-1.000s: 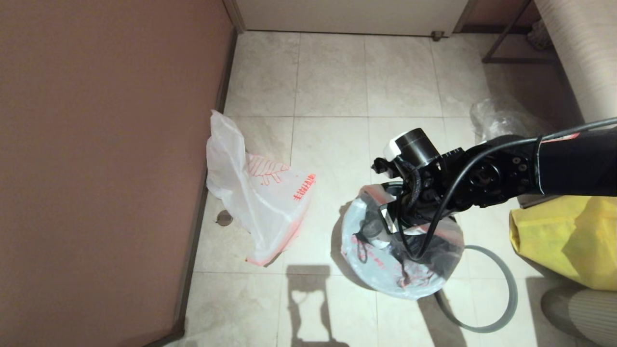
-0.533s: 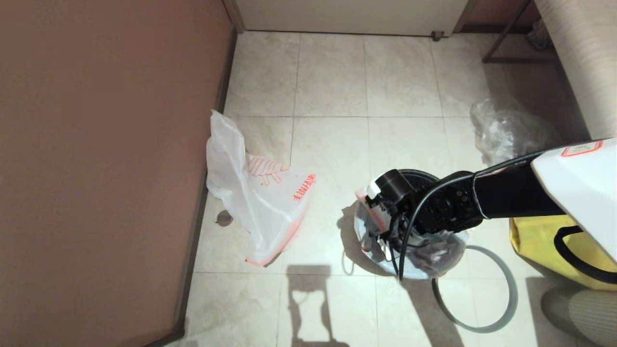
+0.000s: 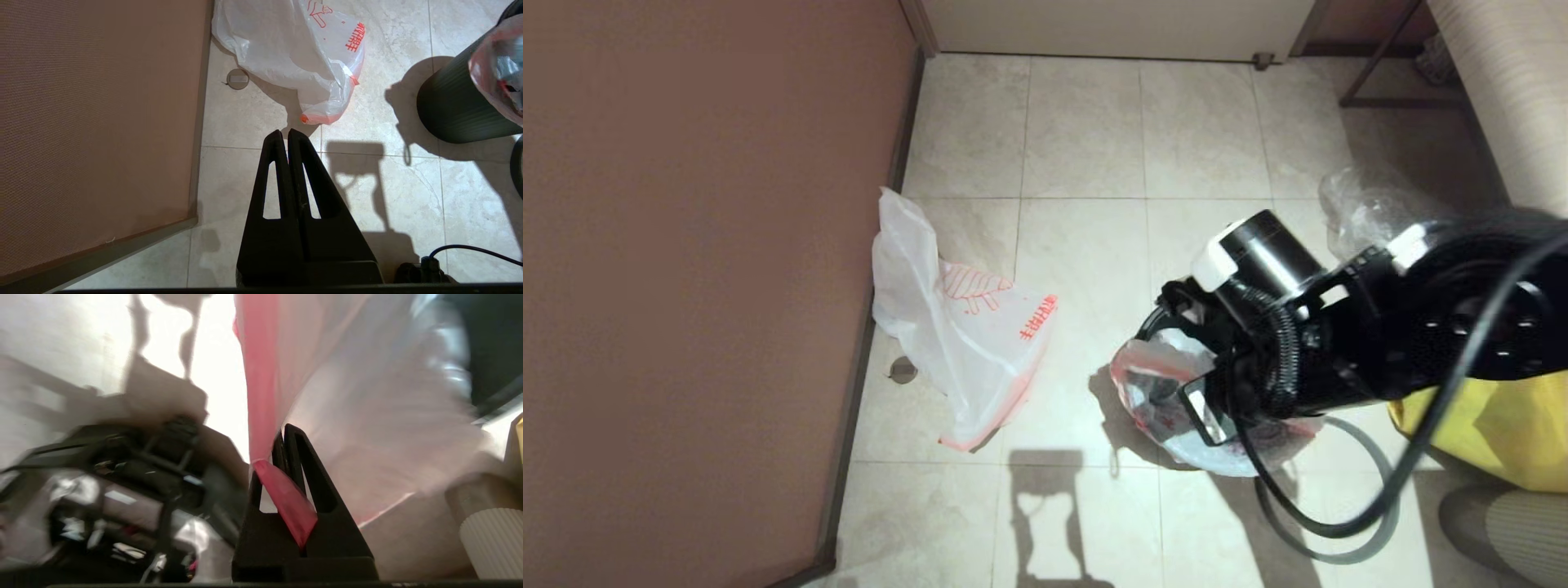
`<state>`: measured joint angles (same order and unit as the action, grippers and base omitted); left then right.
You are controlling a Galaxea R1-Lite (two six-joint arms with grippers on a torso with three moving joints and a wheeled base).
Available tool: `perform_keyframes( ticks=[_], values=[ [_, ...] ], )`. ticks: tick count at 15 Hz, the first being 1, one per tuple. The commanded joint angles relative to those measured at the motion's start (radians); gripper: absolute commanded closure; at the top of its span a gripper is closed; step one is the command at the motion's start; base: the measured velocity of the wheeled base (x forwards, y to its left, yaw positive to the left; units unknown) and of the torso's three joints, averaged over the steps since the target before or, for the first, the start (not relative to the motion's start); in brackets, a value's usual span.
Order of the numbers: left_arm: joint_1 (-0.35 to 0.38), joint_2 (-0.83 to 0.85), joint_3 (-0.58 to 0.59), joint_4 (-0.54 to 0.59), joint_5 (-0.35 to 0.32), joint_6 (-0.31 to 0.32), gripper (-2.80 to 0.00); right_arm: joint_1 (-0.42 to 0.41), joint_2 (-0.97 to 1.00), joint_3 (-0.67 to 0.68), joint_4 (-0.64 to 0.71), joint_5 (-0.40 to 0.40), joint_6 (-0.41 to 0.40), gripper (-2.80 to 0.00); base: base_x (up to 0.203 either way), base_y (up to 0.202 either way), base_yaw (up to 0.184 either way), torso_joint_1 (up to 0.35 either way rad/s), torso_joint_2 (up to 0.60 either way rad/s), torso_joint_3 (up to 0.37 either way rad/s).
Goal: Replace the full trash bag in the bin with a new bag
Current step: Place the trash bag on the floor
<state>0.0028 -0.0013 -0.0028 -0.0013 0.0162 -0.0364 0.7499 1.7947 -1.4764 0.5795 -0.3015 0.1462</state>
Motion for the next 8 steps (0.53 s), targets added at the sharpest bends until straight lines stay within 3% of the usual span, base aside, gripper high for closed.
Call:
perform_keyframes(
  ticks=[1,5,8],
  values=[
    [0.000,0.001,0.000,0.000,0.001,0.000,0.00,0.043,-0.199,0.006,0.048,-0.004,0.009,0.00,0.000,0.000,0.000,0.000,0.00,0.000],
    [0.000,0.001,0.001,0.000,0.001,0.000,0.00,0.043,-0.422,0.017,0.129,-0.003,0.020,0.00,0.000,0.000,0.000,0.000,0.00,0.000],
    [0.000,0.001,0.000,0.000,0.001,0.000,0.00,0.011,-0.503,0.013,0.066,0.002,0.031,0.00,0.000,0.000,0.000,0.000,0.00,0.000]
  ],
)
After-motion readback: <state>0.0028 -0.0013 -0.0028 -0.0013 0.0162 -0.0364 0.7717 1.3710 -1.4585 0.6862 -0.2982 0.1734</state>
